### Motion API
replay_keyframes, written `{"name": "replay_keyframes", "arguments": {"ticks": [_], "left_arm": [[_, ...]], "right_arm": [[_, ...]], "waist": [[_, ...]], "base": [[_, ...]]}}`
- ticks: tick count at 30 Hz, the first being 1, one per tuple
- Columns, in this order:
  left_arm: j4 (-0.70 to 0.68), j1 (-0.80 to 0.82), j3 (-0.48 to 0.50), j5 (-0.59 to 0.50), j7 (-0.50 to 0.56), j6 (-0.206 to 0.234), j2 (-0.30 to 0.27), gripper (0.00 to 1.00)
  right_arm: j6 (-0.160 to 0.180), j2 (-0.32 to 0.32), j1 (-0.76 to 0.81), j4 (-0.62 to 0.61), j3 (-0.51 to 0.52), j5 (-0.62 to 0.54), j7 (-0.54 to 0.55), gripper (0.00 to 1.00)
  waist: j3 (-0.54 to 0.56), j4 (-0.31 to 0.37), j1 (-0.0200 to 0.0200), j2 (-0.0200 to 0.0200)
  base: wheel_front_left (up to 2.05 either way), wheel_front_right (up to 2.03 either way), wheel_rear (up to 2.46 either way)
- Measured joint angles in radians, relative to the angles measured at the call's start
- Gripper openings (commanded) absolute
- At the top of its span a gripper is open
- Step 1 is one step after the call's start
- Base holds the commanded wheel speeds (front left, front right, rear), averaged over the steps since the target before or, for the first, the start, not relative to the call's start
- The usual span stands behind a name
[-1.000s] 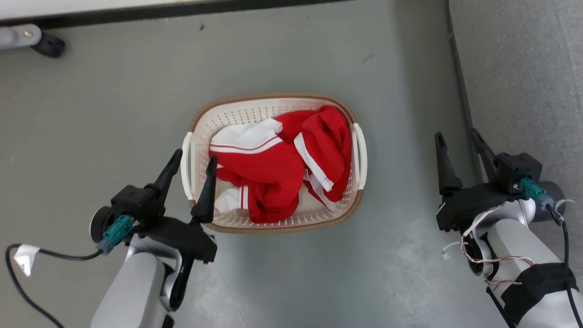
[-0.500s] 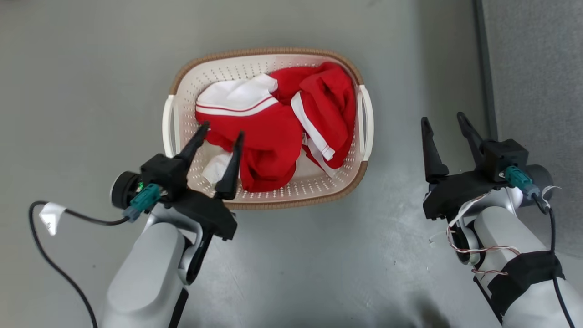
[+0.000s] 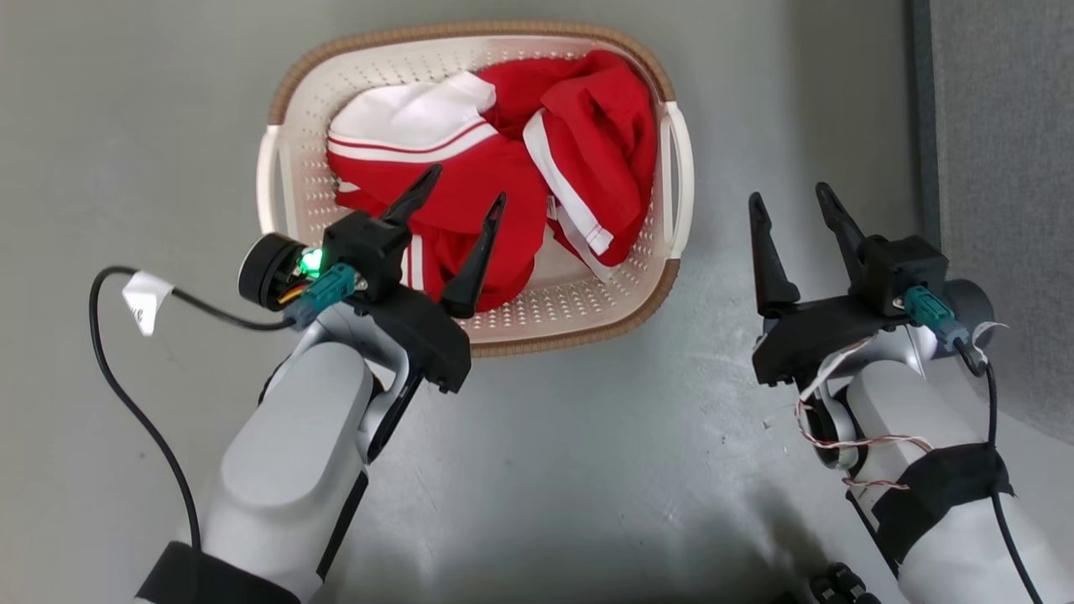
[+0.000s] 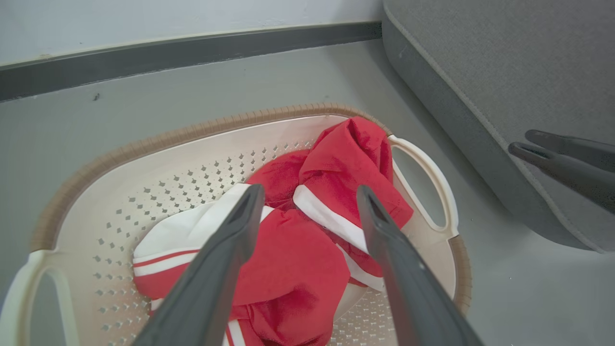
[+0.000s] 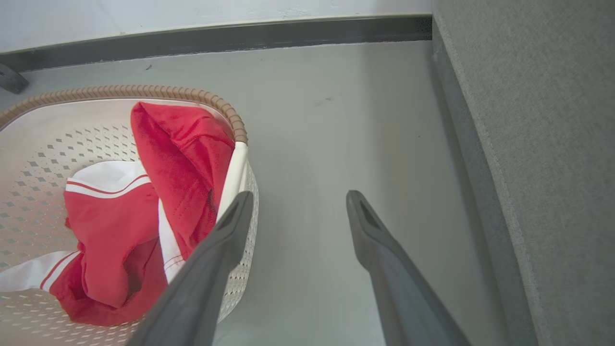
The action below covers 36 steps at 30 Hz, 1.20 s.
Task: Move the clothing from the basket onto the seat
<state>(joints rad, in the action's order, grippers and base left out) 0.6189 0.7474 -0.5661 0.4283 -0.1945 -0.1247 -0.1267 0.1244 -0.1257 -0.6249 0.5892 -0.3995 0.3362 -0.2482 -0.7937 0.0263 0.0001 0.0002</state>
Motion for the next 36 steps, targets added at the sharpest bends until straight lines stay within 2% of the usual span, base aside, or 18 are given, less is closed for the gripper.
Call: {"name": "replay_keyframes", "arguments": {"ticks": [6, 22, 27, 36], "left_arm": [[0.06, 0.048, -0.017, 0.004, 0.053, 0.0, 0.002, 1.0], [0.232, 0.118, -0.004, 0.049, 0.222, 0.011, 0.059, 1.0], [0.278, 0.138, 0.023, 0.08, 0.271, 0.029, 0.063, 1.0], [0.33, 0.153, 0.075, 0.16, 0.335, 0.029, 0.074, 1.0]], "right_arm": [[0.0, 0.018, -0.013, 0.008, 0.0, -0.013, 0.0, 1.0], [0.0, 0.043, -0.021, 0.04, 0.008, -0.029, -0.001, 1.0], [0.0, 0.047, -0.021, 0.043, 0.01, -0.029, -0.001, 1.0], [0.0, 0.052, -0.029, 0.042, 0.012, -0.029, -0.001, 1.0]], "waist": [[-0.038, 0.015, -0.0001, 0.0], [-0.097, 0.047, -0.0001, -0.0001], [-0.102, 0.052, -0.0001, -0.0002], [-0.137, 0.063, -0.0001, -0.0002]], "base": [[0.0, 0.0, 0.0], [0.0, 0.0, 0.0], [0.0, 0.0, 0.0], [0.0, 0.0, 0.0]]}}
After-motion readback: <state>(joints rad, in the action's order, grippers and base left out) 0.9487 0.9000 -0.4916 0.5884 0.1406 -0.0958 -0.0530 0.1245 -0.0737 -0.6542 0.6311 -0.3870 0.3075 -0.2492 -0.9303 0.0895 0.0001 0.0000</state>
